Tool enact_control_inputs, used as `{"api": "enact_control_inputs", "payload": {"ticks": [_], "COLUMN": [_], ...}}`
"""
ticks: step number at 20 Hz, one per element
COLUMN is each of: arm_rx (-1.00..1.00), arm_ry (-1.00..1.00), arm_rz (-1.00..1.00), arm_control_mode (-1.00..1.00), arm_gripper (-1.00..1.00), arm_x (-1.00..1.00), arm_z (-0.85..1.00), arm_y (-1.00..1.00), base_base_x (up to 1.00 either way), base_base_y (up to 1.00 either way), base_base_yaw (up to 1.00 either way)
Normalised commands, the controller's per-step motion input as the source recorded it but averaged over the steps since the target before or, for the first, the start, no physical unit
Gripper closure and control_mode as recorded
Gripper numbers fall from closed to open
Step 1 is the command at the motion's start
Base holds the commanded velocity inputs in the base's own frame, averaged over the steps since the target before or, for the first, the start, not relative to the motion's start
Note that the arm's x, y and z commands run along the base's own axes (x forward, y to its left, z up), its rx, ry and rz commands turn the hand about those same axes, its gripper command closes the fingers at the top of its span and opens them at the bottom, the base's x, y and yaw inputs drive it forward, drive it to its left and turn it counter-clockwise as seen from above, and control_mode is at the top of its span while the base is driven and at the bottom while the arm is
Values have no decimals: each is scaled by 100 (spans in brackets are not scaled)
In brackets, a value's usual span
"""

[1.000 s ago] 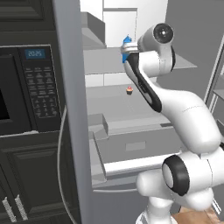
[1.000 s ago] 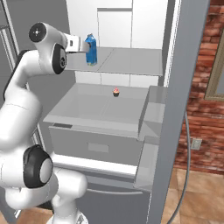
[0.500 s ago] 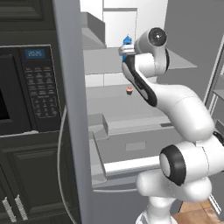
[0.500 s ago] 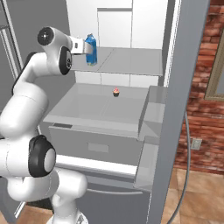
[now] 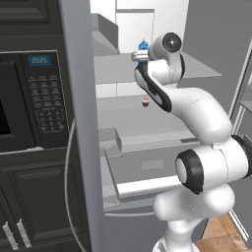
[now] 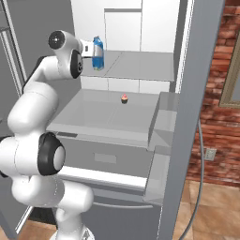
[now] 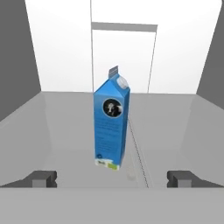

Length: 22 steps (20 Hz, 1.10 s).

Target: Take out the milk from the fridge and place it on the tray on the counter. Then take the sugar cube near the tray and place it in the tray.

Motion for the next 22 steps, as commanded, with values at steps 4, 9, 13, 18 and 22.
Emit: {"api": "enact_control_inputs", "payload": {"ticks": [4, 9, 13, 18, 22], "arm_rx": [0, 0, 0, 0, 0], "arm_ry": [0, 0, 0, 0, 0], "arm_rz": [0, 0, 0, 0, 0], "arm_control_mode": [-100, -100, -100, -100, -100], "arm_gripper": [-100, -100, -100, -100, -100], "arm_x": [45, 38, 33, 37, 33], "arm_z": [0, 0, 0, 0, 0], "arm_y": [0, 0, 0, 1, 0], "base_base_x": [0, 0, 0, 0, 0], "base_base_y": [0, 0, 0, 0, 0], "base_base_yaw": [0, 0, 0, 0, 0]}}
